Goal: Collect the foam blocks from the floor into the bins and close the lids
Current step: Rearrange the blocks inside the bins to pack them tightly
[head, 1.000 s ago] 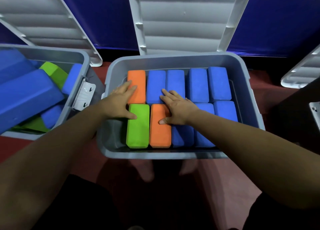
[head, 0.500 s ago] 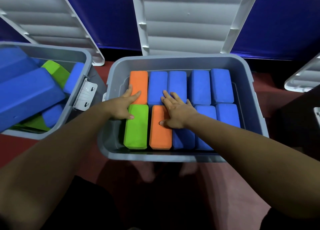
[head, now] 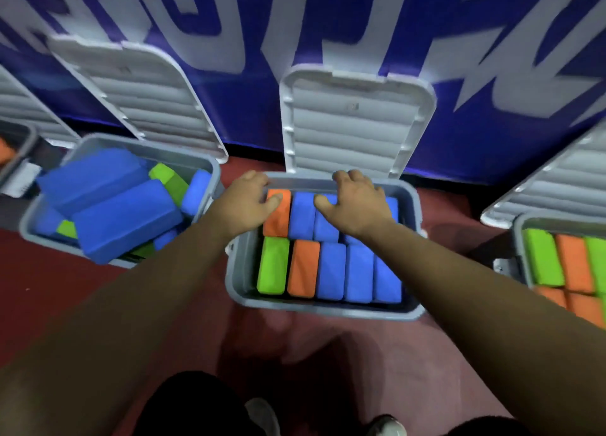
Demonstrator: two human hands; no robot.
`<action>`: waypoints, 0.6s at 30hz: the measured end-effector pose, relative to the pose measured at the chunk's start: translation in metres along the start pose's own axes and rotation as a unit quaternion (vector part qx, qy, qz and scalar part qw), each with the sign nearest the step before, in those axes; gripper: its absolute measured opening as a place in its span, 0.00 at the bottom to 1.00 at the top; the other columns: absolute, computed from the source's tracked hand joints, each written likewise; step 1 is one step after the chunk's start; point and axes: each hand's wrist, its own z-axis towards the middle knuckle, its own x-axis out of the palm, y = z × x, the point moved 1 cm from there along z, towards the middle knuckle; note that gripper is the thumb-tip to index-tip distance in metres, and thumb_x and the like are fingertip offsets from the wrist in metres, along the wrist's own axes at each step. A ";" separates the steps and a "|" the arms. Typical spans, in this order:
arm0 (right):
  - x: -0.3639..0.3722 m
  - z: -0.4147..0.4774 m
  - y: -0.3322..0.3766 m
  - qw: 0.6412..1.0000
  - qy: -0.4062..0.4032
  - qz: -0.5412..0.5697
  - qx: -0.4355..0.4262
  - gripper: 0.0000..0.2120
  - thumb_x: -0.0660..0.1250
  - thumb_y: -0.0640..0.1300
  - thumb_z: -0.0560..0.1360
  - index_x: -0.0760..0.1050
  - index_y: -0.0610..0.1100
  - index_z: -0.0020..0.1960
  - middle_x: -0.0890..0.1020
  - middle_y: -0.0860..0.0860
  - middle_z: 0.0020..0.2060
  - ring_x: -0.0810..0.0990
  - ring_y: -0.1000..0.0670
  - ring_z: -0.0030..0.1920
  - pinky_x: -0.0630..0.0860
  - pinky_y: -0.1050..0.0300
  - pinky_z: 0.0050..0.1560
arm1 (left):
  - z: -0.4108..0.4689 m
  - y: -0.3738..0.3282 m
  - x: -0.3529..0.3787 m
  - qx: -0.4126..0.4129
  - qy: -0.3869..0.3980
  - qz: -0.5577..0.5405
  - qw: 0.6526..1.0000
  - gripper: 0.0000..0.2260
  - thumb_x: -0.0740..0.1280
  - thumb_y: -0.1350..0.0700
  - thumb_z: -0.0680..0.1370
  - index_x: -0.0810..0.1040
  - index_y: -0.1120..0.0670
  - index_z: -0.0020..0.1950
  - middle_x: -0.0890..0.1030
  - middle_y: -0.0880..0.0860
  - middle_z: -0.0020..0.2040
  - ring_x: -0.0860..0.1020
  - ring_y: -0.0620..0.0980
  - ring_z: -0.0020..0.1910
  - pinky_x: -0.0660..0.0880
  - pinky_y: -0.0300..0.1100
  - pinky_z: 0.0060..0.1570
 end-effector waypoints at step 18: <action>-0.489 -0.229 0.241 0.991 -0.082 -0.012 -0.106 0.30 0.59 0.62 0.77 0.65 0.46 0.73 0.71 0.46 0.69 0.69 0.43 0.68 0.62 0.42 0.69 | -0.241 -0.195 -0.509 -0.041 -0.199 -0.052 0.978 0.16 0.65 0.53 0.79 0.76 0.56 0.64 0.75 0.53 0.62 0.76 0.53 0.59 0.71 0.46 0.61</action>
